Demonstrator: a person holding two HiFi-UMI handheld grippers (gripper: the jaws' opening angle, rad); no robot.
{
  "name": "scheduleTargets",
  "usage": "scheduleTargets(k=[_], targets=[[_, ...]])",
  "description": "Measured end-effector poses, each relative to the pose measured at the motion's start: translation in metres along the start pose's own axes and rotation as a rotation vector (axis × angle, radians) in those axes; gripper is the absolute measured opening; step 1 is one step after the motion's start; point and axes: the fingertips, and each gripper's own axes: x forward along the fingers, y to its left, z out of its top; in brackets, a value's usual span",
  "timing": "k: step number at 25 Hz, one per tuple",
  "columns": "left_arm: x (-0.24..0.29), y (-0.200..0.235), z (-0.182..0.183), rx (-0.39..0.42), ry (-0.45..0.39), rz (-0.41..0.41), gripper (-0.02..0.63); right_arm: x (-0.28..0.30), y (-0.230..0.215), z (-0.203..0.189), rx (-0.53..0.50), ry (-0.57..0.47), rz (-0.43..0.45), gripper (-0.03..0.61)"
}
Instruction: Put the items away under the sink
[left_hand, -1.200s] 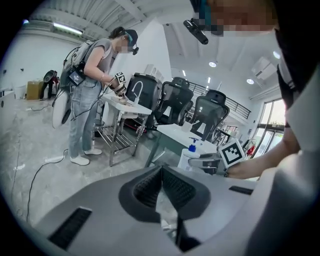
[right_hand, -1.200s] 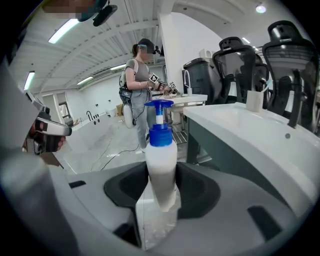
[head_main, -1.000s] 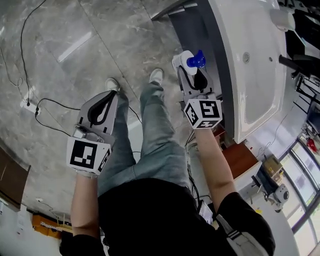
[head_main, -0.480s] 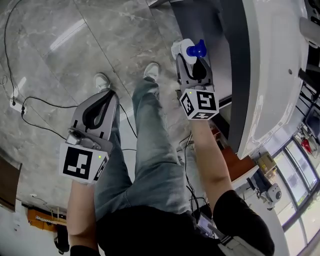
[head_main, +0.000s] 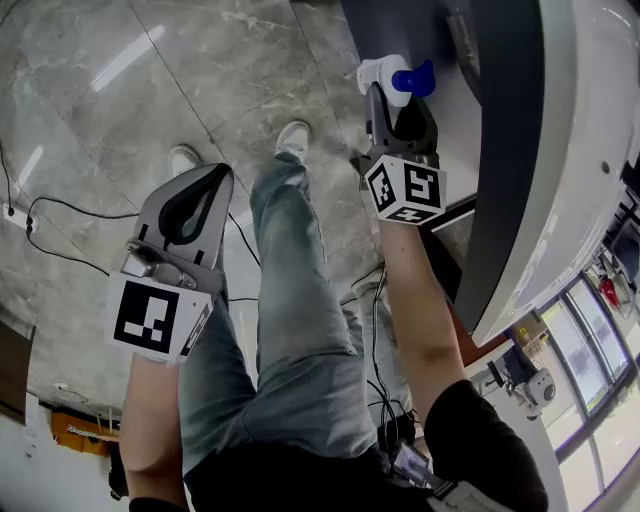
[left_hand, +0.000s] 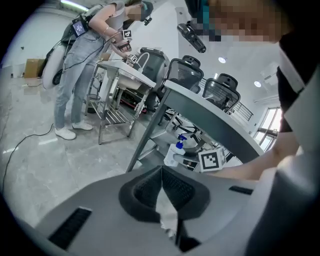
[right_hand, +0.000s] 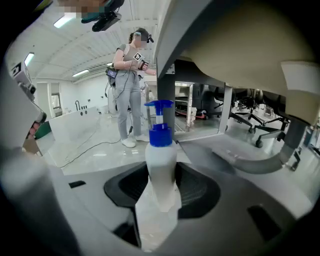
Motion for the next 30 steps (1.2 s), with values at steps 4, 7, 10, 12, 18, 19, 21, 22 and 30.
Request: scheduleTargets(k=[4,7,10,12,18,19,21,22,30], targets=[[0.015,-0.006,-0.002,-0.006,0.007,-0.007,0.023,0.010,-0.026,-0.002,-0.020,-0.015,-0.057,0.187],[0.023,-0.010,-0.001,-0.013,0.006,-0.011,0.023,0.014,-0.044,0.003,-0.022,-0.033,-0.094,0.187],[0.028,-0.013,0.000,-0.022,0.012,-0.021,0.023,0.019,-0.060,0.010,-0.013,-0.054,-0.122,0.187],[0.030,-0.013,0.000,-0.029,0.021,-0.021,0.023,0.022,-0.068,0.013,-0.010,-0.063,-0.142,0.187],[0.033,-0.009,0.000,-0.022,0.032,-0.024,0.023,0.029,-0.092,0.016,0.018,-0.077,-0.215,0.189],[0.034,-0.009,0.000,-0.020,0.032,-0.025,0.023,0.031,-0.095,0.016,0.023,-0.080,-0.223,0.189],[0.037,-0.009,0.002,-0.018,0.032,-0.028,0.023,0.033,-0.100,0.017,0.020,-0.089,-0.238,0.189],[0.038,-0.008,0.003,-0.020,0.031,-0.028,0.023,0.035,-0.103,0.018,0.016,-0.093,-0.247,0.189],[0.026,-0.002,0.011,-0.020,0.022,-0.017,0.023,0.041,-0.116,0.034,0.052,-0.113,-0.316,0.192]])
